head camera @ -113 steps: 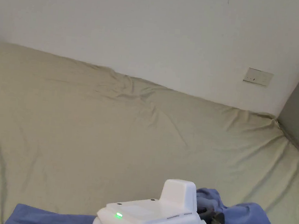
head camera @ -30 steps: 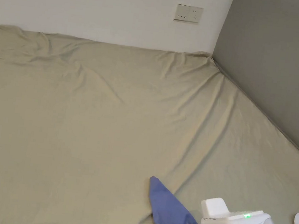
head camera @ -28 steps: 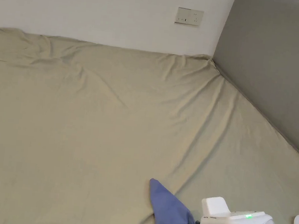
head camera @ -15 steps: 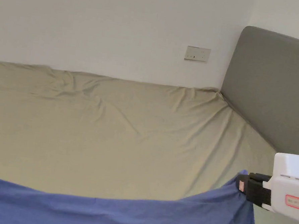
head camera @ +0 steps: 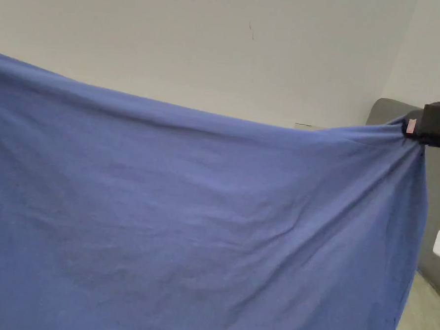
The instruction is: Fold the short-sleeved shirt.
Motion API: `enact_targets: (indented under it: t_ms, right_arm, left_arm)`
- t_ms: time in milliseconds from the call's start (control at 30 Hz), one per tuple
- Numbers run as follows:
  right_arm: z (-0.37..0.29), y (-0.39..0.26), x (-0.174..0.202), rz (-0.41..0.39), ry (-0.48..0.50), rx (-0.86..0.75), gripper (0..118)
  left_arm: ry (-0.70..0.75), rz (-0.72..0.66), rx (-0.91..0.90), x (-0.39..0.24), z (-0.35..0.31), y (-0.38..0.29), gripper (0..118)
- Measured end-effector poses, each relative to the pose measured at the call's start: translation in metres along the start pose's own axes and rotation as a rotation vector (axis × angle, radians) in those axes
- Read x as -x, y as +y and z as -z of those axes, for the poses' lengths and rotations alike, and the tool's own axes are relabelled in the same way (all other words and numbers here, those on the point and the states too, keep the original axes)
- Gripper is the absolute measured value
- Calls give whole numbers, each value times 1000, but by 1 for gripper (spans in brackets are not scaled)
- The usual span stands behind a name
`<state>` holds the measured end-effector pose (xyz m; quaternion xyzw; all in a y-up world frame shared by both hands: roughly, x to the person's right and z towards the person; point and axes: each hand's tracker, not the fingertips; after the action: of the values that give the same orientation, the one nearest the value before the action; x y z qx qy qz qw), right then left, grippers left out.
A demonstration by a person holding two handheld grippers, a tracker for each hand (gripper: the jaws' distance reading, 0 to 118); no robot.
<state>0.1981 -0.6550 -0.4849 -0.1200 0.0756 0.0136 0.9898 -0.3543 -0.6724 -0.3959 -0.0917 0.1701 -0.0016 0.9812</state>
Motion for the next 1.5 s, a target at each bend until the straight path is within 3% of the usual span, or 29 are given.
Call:
enact_targets:
  t_ms: [167,333,500,767,1000,1133,1367,1500]
  right_arm:
    - [46,53,18,-34,-61,-67,4]
    - [83,102,23,3,-80,-160,4]
    - [65,110,48,-18,-145,-271,4]
    - [92,109,25,46,-112,-346,4]
    - [131,24,6,74,-22,-164,4]
    - [144,-40,-2,48,8,-36,4]
    - [77,-190,10,156,141,168,4]
    - [22,-277,16,214,155,301,4]
  left_arm:
    - [35,-17,-21,-4,45,46,7]
    - [107,-46,-96,-21,84,77,7]
    - [124,29,-182,-38,104,97,7]
    - [106,-30,-217,-39,129,86,7]
    - [55,-45,8,-34,161,-7,7]
    - [-1,-20,149,-39,149,-78,7]
    - [-65,-57,375,-22,110,-201,7]
    - [-70,-117,491,-5,67,-265,7]
